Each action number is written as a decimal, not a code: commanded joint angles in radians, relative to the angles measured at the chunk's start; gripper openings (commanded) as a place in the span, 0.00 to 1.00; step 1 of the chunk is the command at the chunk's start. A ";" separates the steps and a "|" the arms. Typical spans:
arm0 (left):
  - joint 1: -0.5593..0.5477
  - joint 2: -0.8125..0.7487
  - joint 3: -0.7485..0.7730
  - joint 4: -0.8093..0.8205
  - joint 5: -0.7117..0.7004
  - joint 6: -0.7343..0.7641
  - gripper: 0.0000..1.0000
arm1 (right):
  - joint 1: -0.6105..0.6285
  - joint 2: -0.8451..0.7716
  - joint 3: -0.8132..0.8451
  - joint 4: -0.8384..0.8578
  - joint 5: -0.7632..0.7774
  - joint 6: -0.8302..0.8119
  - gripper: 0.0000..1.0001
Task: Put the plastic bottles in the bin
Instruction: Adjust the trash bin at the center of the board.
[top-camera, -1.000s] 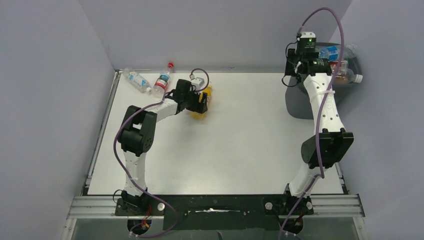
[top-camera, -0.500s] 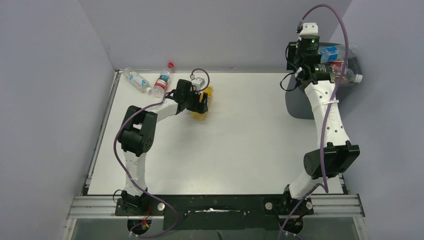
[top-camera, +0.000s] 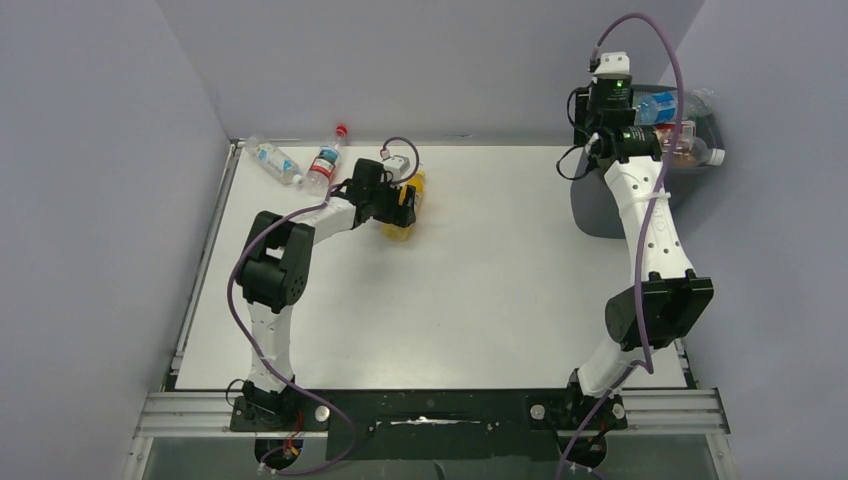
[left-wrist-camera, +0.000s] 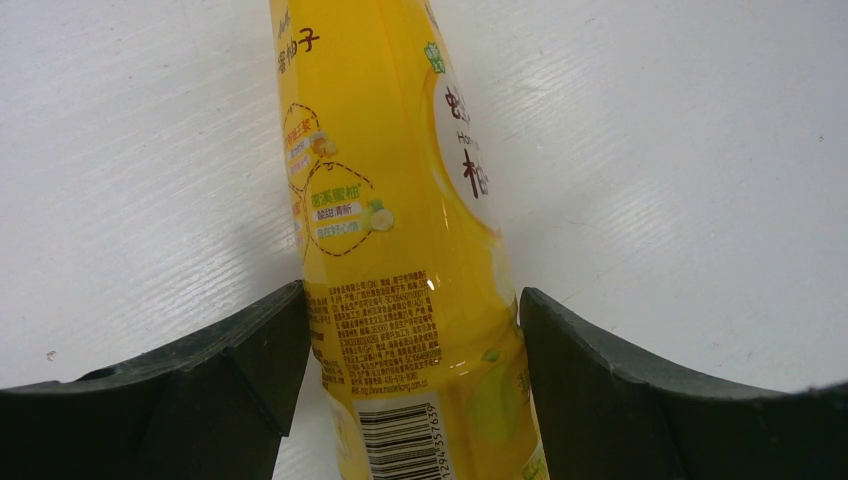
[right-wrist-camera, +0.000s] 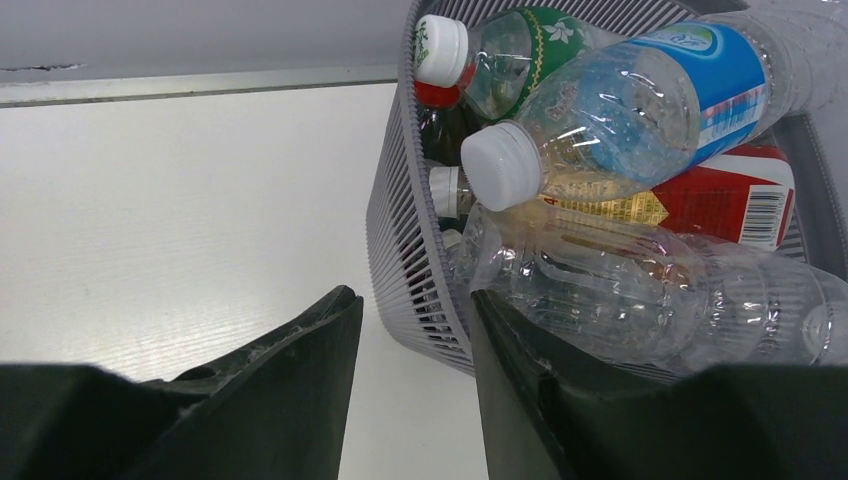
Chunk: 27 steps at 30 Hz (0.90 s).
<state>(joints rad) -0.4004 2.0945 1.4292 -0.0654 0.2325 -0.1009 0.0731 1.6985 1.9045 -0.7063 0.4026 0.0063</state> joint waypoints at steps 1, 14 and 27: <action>-0.005 -0.052 0.041 0.013 0.015 0.001 0.72 | -0.010 0.003 -0.015 0.057 0.024 -0.016 0.45; -0.005 -0.051 0.040 0.013 0.013 0.001 0.72 | -0.026 0.041 -0.041 0.052 -0.022 0.010 0.43; -0.005 -0.057 0.030 0.015 0.013 -0.001 0.72 | -0.039 0.041 -0.016 0.017 -0.090 0.029 0.13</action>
<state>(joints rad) -0.4004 2.0945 1.4296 -0.0708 0.2325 -0.1005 0.0357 1.7317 1.8690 -0.6674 0.3698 0.0151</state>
